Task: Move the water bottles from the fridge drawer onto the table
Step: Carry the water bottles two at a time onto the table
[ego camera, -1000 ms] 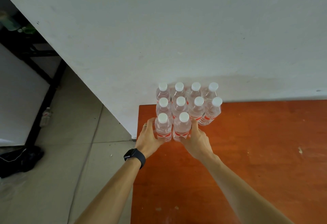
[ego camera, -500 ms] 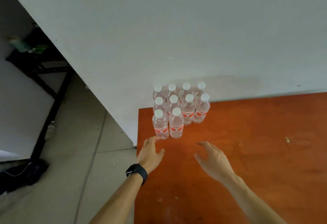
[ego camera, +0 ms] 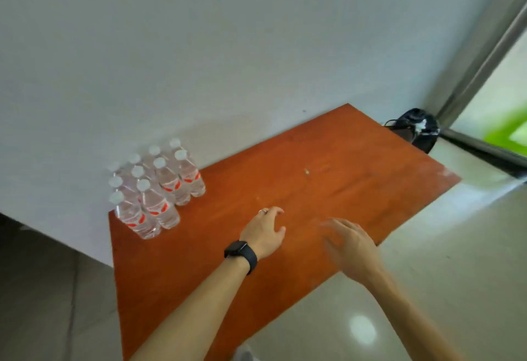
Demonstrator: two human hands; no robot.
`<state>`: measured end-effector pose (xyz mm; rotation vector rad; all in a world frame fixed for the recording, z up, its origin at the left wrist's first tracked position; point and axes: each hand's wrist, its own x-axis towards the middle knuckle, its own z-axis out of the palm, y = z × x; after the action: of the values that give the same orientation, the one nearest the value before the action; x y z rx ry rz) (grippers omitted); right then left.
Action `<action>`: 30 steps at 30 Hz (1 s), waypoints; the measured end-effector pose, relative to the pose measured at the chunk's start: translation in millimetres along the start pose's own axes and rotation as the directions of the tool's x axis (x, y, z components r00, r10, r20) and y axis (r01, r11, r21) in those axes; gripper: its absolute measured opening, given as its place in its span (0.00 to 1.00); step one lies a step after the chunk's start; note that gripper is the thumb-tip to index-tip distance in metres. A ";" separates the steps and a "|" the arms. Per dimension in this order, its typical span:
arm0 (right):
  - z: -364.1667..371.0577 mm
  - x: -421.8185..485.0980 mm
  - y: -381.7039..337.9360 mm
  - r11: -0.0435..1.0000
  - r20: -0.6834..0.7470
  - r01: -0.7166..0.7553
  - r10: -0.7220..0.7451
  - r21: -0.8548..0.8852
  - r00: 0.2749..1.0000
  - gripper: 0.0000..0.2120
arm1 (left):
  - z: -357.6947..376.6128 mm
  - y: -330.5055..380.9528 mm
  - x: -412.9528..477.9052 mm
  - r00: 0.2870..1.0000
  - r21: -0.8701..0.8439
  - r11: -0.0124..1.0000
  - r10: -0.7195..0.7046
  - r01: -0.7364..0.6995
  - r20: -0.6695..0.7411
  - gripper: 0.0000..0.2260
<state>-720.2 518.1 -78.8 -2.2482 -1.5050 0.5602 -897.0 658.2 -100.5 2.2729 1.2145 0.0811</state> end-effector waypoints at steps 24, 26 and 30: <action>-330.8 -380.5 439.5 0.690 -0.647 -0.685 0.637 0.235 0.420 0.15 | 287.5 696.2 -25.9 0.359 0.085 0.351 0.877 -0.932 0.320 0.22; -355.6 -395.6 475.9 0.667 -0.663 -0.708 0.642 0.235 0.385 0.16 | 313.6 746.4 -22.6 0.309 0.062 0.306 0.894 -0.950 0.325 0.22; -410.4 -422.2 552.2 0.622 -0.678 -0.743 0.658 0.246 0.327 0.17 | 357.4 848.7 -16.7 0.222 0.037 0.223 0.915 -0.974 0.337 0.23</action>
<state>-223.1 -107.6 35.5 -2.6608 -0.0767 -0.2655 -162.5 116.6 23.9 2.7819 -0.5718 0.1005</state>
